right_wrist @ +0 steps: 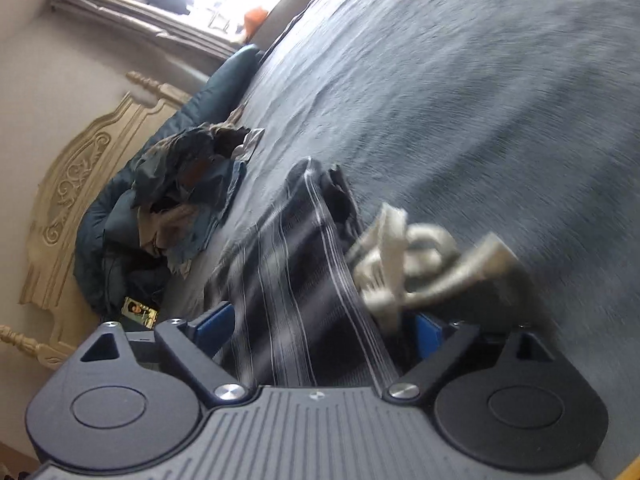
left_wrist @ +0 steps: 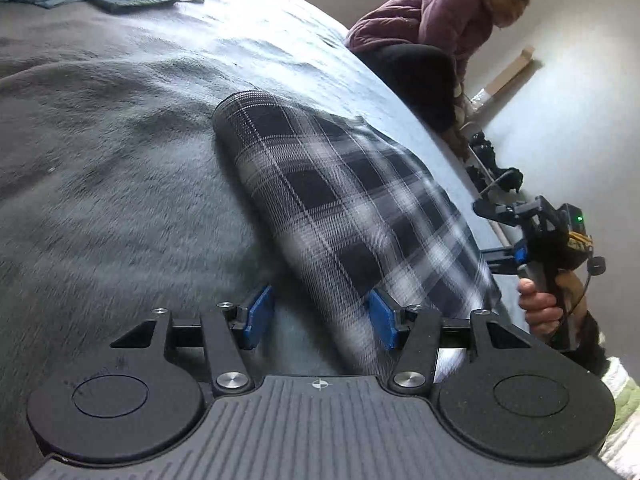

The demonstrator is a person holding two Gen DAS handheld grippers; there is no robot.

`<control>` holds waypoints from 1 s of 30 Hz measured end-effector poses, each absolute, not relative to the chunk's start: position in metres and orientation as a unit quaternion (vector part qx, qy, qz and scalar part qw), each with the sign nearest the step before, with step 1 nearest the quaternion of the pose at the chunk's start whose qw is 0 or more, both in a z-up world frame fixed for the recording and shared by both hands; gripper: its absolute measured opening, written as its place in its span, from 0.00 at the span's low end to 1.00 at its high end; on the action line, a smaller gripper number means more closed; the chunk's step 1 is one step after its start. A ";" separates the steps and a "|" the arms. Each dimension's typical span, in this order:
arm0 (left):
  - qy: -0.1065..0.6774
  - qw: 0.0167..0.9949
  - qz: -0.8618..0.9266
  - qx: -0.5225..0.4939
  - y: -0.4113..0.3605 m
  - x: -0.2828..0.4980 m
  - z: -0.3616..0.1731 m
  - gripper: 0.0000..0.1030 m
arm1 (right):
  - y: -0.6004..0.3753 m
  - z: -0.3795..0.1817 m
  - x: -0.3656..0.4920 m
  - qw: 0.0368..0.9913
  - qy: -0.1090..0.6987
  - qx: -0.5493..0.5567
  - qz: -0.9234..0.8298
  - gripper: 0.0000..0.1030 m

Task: Fold clothes

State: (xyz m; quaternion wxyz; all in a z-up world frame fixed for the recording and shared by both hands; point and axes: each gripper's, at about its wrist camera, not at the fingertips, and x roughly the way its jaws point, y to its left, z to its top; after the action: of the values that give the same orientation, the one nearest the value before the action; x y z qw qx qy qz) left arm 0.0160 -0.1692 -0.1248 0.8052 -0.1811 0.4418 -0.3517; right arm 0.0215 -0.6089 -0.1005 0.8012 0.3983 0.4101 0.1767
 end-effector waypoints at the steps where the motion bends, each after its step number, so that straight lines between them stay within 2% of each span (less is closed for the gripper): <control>1: 0.444 0.803 -0.353 -0.183 -0.171 0.021 -0.126 0.52 | -0.608 -0.101 0.031 0.799 0.413 0.396 0.185 0.90; 9: 0.441 0.786 -0.384 -0.203 -0.191 0.058 -0.137 0.52 | -0.600 -0.110 0.090 0.778 0.422 0.405 0.230 0.91; 12: 0.434 0.785 -0.392 -0.206 -0.198 0.064 -0.140 0.52 | -0.593 -0.111 0.088 0.782 0.423 0.384 0.248 0.90; 17: 0.418 0.786 -0.415 -0.188 -0.194 0.056 -0.140 0.50 | -0.593 -0.111 0.069 0.773 0.437 0.365 0.280 0.76; 22: 0.402 0.787 -0.435 -0.172 -0.204 0.063 -0.143 0.50 | -0.589 -0.121 0.078 0.764 0.441 0.362 0.302 0.74; 27: 0.383 0.785 -0.454 -0.175 -0.202 0.061 -0.147 0.46 | -0.593 -0.125 0.079 0.755 0.439 0.341 0.347 0.66; 30: 0.383 0.784 -0.453 -0.182 -0.200 0.061 -0.148 0.43 | -0.595 -0.127 0.086 0.740 0.455 0.340 0.361 0.54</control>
State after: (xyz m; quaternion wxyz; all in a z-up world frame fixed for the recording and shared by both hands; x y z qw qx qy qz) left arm 0.0608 -0.2000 -0.1476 0.7843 -0.1821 0.3825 -0.4532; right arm 0.0857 -0.5950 -0.1273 0.7396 0.3401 0.4553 0.3606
